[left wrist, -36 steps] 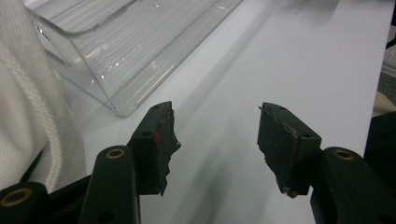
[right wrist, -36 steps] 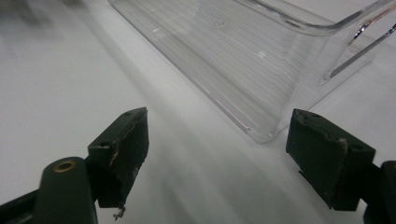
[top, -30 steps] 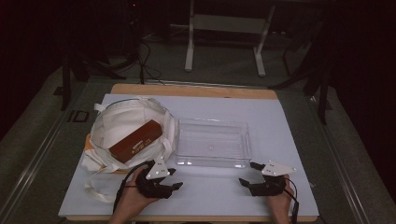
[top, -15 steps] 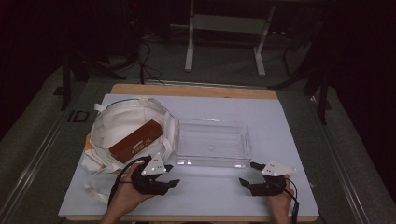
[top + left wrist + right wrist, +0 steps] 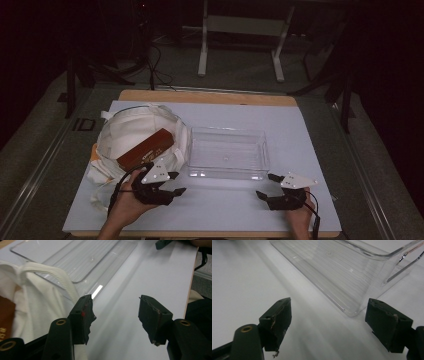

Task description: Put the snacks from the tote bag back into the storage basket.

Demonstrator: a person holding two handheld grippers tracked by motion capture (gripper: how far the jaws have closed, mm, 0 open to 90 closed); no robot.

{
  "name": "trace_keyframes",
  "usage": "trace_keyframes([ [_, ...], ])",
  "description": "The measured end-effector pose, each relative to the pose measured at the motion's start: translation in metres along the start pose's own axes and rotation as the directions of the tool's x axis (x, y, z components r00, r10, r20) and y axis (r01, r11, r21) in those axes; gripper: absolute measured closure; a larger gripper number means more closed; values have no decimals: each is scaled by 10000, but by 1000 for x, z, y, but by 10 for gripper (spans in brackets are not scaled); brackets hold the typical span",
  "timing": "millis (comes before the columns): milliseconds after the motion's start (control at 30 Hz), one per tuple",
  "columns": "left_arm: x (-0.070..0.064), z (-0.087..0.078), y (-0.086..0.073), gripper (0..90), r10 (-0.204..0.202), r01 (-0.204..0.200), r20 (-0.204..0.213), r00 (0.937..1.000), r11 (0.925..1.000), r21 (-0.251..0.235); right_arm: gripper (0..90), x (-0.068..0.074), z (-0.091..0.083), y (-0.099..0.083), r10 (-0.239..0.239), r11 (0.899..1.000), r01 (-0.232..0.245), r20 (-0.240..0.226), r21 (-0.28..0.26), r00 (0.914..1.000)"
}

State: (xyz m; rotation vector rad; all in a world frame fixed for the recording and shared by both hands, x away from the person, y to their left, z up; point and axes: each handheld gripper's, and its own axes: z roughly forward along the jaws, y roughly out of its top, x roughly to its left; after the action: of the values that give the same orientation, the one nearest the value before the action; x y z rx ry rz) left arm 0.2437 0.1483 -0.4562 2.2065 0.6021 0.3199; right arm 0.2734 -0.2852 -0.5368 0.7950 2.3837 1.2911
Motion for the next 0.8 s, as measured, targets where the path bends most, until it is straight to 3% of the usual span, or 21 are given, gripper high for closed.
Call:
trace_keyframes([
  [800, 20, -29, 4, 440, -44, 31, -428, 9991, 9996, -298, 211, 0, 0, 0, 44, 10000, -44, -17, -25, 10000],
])
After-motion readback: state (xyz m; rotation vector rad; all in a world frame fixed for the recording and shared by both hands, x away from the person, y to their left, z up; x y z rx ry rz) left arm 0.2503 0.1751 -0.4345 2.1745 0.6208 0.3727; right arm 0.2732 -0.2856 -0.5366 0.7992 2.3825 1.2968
